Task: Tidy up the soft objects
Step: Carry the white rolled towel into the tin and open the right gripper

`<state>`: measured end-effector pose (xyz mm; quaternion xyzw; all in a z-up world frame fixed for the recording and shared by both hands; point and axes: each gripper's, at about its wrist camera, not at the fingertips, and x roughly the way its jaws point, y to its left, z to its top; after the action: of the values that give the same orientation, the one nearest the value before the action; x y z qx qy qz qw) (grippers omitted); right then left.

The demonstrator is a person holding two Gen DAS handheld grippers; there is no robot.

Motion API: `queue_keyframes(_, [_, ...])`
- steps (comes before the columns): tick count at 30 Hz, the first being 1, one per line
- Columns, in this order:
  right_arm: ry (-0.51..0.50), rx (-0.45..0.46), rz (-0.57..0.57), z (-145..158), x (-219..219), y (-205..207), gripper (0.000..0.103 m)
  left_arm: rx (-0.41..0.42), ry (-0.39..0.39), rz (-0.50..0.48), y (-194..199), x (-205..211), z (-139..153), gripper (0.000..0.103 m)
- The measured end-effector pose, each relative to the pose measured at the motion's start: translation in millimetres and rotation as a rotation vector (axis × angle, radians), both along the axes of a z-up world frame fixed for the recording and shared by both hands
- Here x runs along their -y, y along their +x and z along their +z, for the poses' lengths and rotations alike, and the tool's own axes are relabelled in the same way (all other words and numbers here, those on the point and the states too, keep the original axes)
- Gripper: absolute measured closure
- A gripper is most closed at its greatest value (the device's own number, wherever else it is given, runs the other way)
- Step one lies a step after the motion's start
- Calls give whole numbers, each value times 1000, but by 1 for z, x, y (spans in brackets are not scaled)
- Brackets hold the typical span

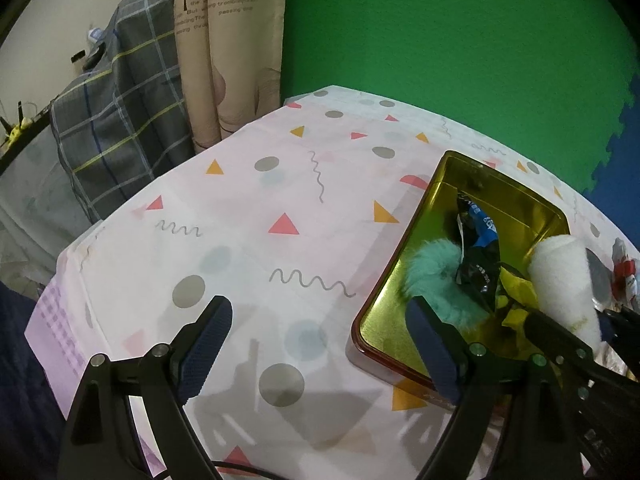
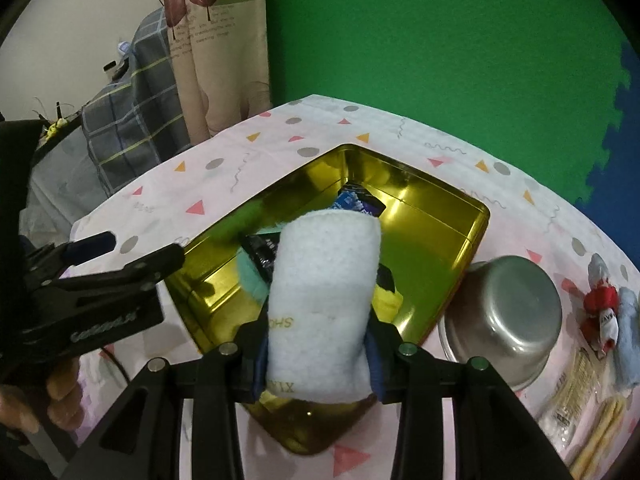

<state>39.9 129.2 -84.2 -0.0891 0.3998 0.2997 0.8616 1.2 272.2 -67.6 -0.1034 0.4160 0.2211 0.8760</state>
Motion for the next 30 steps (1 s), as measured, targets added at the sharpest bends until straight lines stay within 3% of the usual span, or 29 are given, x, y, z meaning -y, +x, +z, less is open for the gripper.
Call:
queue_keyframes(7, [-13,-25,-25,-7,-3,13,49,-2,-9,-5,1,1,-1,17])
queue_keyframes(17, [5,6,-32,-2,6,8,35,2,-14,-2,-1,1,-1,17])
queue_keyframes(30, [45,37,-88,14,35,-4,34,3,-3,-10,0,4,-1,17])
